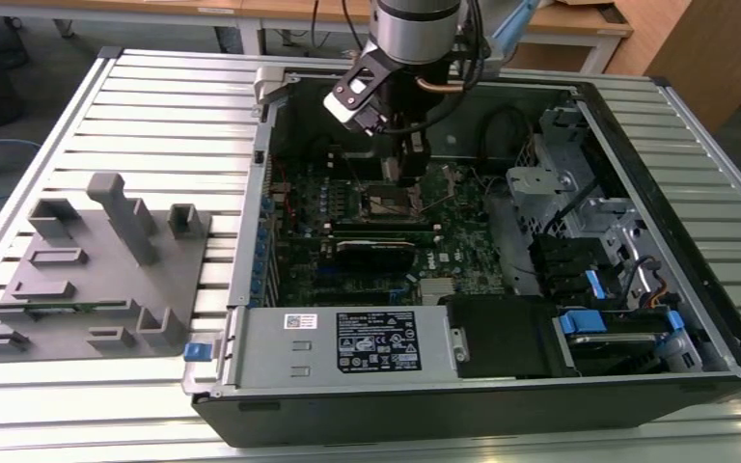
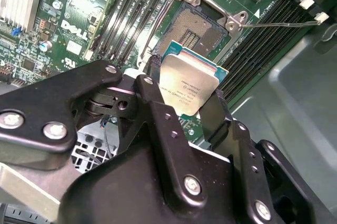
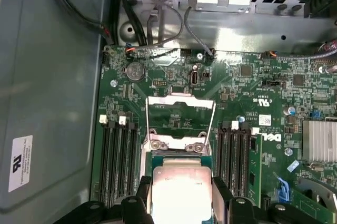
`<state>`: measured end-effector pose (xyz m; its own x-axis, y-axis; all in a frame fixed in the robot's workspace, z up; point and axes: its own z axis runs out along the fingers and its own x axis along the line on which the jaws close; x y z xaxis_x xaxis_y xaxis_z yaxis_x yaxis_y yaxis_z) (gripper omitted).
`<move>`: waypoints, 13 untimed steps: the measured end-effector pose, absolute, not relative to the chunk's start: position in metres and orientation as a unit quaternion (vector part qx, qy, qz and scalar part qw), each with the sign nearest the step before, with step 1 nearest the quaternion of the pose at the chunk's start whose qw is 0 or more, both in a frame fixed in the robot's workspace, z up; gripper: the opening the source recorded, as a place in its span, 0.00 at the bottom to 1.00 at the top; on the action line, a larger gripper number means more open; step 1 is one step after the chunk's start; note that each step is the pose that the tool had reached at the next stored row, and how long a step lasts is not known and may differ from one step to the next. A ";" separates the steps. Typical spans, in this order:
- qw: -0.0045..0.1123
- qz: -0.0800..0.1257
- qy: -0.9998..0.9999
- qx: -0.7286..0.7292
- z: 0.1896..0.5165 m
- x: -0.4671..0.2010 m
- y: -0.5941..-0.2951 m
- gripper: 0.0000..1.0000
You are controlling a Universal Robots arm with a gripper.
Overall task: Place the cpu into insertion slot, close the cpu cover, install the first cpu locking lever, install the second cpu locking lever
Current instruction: 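Place the cpu into insertion slot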
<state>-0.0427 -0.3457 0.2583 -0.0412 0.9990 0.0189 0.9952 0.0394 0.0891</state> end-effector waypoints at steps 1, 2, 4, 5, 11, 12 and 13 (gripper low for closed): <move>0.024 0.039 0.721 0.692 0.258 -0.043 -0.346 0.54; 0.024 0.039 0.720 0.692 0.258 -0.043 -0.346 0.54; 0.024 0.039 0.720 0.692 0.258 -0.043 -0.346 0.54; 0.024 0.039 0.720 0.692 0.258 -0.043 -0.346 0.54; 0.024 0.039 0.720 0.693 0.251 -0.043 -0.346 0.54; 0.024 0.039 0.719 0.693 0.250 -0.043 -0.346 0.54; 0.024 0.039 0.719 0.693 0.250 -0.043 -0.346 0.54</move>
<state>-0.0427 -0.3457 0.2500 -0.0378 0.9991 0.0188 0.9954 0.0360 0.0890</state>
